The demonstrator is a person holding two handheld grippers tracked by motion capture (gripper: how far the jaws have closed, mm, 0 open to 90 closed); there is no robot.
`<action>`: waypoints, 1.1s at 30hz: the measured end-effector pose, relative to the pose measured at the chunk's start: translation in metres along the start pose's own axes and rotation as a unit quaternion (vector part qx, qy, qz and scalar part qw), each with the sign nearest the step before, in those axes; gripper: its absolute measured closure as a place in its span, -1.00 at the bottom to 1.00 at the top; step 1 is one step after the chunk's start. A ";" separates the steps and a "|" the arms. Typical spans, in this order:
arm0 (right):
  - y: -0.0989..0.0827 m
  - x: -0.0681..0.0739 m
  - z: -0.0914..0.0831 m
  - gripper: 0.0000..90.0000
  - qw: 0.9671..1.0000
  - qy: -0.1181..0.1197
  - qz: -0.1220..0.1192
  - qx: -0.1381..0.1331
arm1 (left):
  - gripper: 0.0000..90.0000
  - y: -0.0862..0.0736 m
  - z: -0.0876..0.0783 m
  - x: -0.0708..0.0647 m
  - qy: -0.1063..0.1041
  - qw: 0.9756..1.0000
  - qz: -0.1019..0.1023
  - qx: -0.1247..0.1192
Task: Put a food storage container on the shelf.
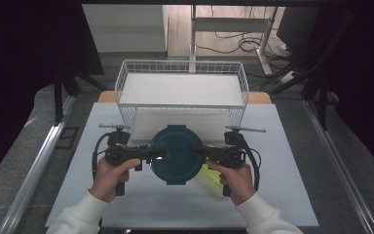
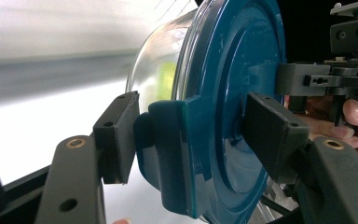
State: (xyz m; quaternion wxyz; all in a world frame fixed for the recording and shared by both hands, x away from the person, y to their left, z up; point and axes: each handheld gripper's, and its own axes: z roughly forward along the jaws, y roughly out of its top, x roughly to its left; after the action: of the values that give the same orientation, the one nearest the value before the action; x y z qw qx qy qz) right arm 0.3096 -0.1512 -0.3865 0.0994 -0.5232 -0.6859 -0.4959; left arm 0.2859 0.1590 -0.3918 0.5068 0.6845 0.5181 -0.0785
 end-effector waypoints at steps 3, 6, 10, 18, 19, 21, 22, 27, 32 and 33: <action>0.008 0.002 -0.002 -0.16 1.000 -0.001 -0.004 -0.003 | -0.15 0.007 0.000 -0.002 -0.001 1.000 0.002 -0.002; 0.016 0.002 -0.005 -0.16 1.000 0.001 -0.001 -0.005 | -0.15 0.018 0.000 -0.006 0.002 1.000 0.008 -0.002; 0.028 0.003 -0.008 -0.16 1.000 0.003 0.001 -0.011 | -0.15 0.032 0.001 -0.009 0.001 1.000 0.013 -0.004; 0.051 0.006 -0.015 -0.16 1.000 -0.001 -0.007 -0.021 | -0.15 0.055 0.004 -0.015 -0.004 1.000 0.019 -0.011; 0.054 0.007 -0.016 -0.16 1.000 -0.003 -0.008 -0.022 | -0.15 0.058 0.005 -0.015 -0.005 1.000 0.018 -0.013; 0.060 0.008 -0.018 -0.16 1.000 -0.004 -0.012 -0.026 | -0.15 0.063 0.005 -0.016 -0.008 1.000 0.020 -0.016; 0.061 0.009 -0.019 -0.16 1.000 -0.005 -0.013 -0.027 | -0.15 0.065 0.005 -0.017 -0.009 1.000 0.022 -0.016; 0.074 0.013 -0.022 -0.16 0.999 -0.006 -0.018 -0.035 | -0.15 0.080 0.003 -0.021 -0.009 0.999 0.029 -0.021; 0.090 0.019 -0.024 -0.16 0.999 -0.007 -0.022 -0.038 | -0.15 0.094 0.000 -0.023 -0.011 0.999 0.031 -0.027; 0.093 0.020 -0.025 -0.16 0.999 -0.007 -0.025 -0.038 | -0.15 0.097 0.000 -0.024 -0.012 0.999 0.031 -0.030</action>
State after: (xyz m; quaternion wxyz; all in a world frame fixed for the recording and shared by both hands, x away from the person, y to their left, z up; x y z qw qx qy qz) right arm 0.3673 -0.1618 -0.3080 0.0620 -0.5131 -0.6798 -0.5203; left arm 0.3516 0.1492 -0.3171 0.5354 0.6837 0.4929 -0.0556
